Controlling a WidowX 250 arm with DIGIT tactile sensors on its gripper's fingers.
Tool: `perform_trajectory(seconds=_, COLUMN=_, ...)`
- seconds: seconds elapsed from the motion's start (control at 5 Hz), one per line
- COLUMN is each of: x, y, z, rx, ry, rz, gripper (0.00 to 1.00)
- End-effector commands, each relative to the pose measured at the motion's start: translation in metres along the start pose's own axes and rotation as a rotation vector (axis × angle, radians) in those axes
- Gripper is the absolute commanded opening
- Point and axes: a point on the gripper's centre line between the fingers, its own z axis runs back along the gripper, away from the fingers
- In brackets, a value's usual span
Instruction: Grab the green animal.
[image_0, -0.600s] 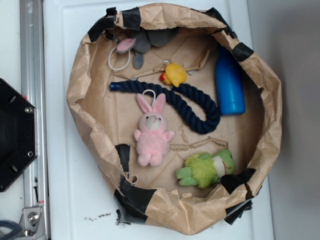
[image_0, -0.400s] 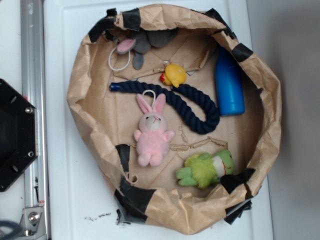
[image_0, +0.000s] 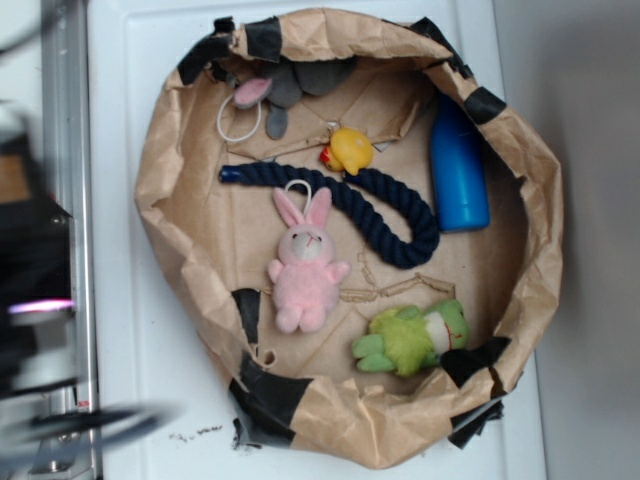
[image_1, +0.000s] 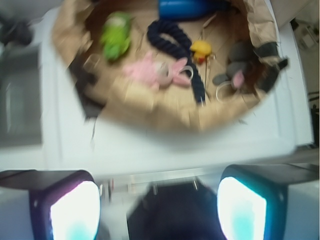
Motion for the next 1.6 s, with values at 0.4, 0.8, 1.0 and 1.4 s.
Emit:
perform_trajectory(seconds=0.4, x=0.126, y=-0.052, z=-0.092, rx=-0.263, ry=-0.118, rz=0.072, gripper=1.00)
perform_trajectory(seconds=0.8, x=0.134, y=-0.102, z=-0.115, rx=-0.302, ry=-0.075, rz=0.031, gripper=1.00)
perform_trajectory(seconds=1.0, x=0.129, y=-0.110, z=-0.148, rx=-0.238, ry=-0.031, rz=0.019, gripper=0.89)
perform_trajectory(seconds=1.4, x=0.107, y=-0.108, z=-0.169, rx=-0.151, ry=-0.009, rz=-0.004, gripper=0.00)
